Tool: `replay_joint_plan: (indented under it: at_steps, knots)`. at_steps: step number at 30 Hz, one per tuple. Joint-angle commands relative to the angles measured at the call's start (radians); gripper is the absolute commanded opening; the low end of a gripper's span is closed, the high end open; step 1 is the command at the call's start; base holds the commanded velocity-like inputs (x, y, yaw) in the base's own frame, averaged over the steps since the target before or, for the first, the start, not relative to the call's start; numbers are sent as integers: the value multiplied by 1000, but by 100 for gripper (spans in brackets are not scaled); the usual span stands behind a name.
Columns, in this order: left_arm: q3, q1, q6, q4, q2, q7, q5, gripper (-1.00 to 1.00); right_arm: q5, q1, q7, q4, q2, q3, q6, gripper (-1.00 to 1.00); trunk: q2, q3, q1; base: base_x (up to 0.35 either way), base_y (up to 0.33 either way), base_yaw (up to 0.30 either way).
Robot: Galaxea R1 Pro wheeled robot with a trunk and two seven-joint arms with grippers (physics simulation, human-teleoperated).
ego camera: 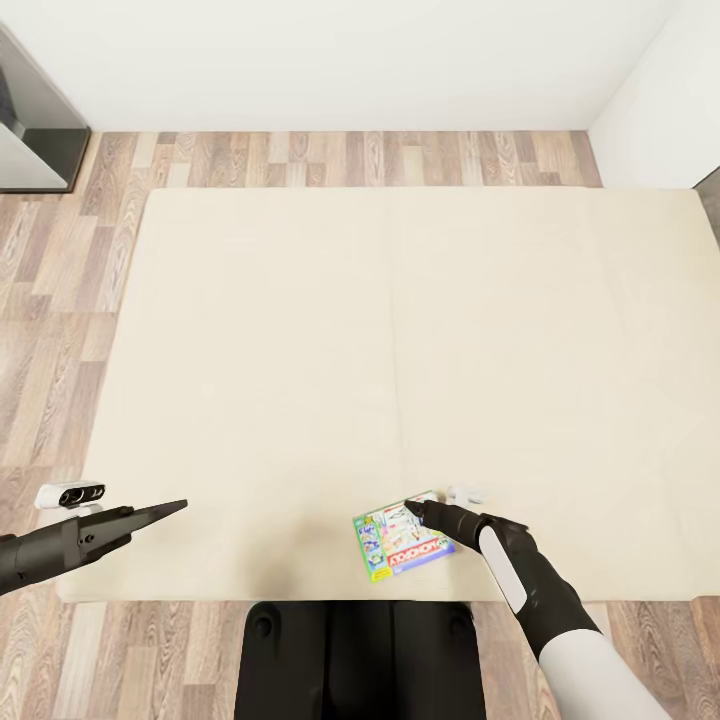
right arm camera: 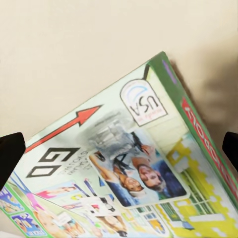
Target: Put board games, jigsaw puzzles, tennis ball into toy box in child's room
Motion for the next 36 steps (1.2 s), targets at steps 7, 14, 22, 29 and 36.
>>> replay_joint_plan:
  at_steps: [7, 14, 22, 29, 36]
  knots:
    - [0, 0, 11, 0, 0, -3, 0, 100, -2, 0, 1, -1, 0, -1, 5, 100, -2, -1, 1, 0, 97, 0]
    - [0, 0, 11, 0, 0, -3, 0, 100, -1, 0, 1, -1, 0, -1, 5, 100, -2, -1, 1, 0, 22, 0]
    - [0, 0, 11, 0, 0, -3, 0, 100, -2, 0, 1, -1, 0, -1, 5, 100, -2, -1, 1, 0, 22, 0]
    - [0, 0, 11, 0, 0, -3, 0, 100, -2, 0, 1, -1, 0, 0, 5, 100, -2, -1, 1, 0, 15, 0]
    - [0, 0, 11, 0, 0, -3, 0, 100, -2, 0, 1, -1, 0, 1, 5, 100, -2, -1, 1, 0, 32, 0]
